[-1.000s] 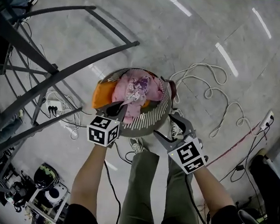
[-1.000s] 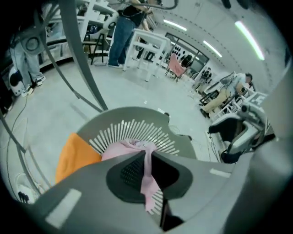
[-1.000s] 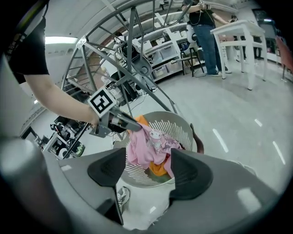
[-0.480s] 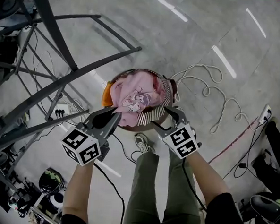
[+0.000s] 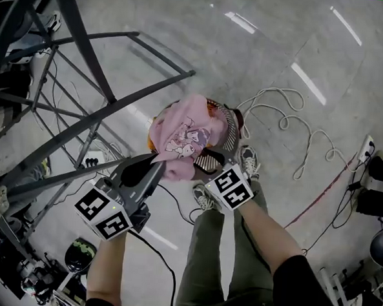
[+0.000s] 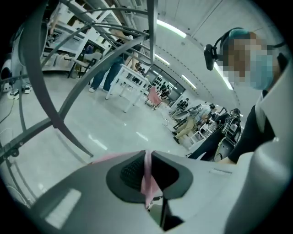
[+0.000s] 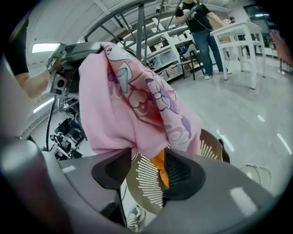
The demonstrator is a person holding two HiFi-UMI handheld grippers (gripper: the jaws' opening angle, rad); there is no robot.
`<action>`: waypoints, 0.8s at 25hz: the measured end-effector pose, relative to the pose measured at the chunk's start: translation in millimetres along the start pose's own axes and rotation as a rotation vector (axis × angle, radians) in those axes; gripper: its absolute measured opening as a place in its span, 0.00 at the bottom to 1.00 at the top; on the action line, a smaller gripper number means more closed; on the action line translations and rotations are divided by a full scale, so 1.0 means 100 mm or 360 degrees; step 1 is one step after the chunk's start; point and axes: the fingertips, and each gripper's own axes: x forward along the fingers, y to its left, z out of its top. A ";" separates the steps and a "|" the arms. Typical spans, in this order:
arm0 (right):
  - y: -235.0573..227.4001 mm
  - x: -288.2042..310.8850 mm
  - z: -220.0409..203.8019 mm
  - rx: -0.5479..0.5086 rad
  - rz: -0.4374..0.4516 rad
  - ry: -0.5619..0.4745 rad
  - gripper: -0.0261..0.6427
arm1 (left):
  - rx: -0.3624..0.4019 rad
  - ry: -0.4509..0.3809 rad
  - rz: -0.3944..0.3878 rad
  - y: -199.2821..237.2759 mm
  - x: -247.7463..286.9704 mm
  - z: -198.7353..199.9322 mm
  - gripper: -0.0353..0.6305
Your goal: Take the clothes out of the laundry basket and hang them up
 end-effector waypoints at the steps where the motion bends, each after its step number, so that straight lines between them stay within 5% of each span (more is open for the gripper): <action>1: -0.02 -0.01 0.03 0.0022 -0.0006 -0.0029 0.38 | 0.0004 0.0003 0.0003 -0.01 0.00 0.01 0.09; 4: -0.06 -0.11 0.10 0.0011 -0.0044 -0.0102 0.10 | -0.0006 0.0015 0.0034 0.05 -0.01 -0.02 0.09; 15: 0.35 -0.63 0.50 0.0081 0.0242 -0.0159 0.07 | 0.0006 0.0022 0.0304 0.50 -0.06 -0.19 0.09; 20: 0.67 -1.01 0.90 0.0308 0.0477 -0.0198 0.07 | 0.0094 0.0040 0.0479 0.67 -0.11 -0.16 0.09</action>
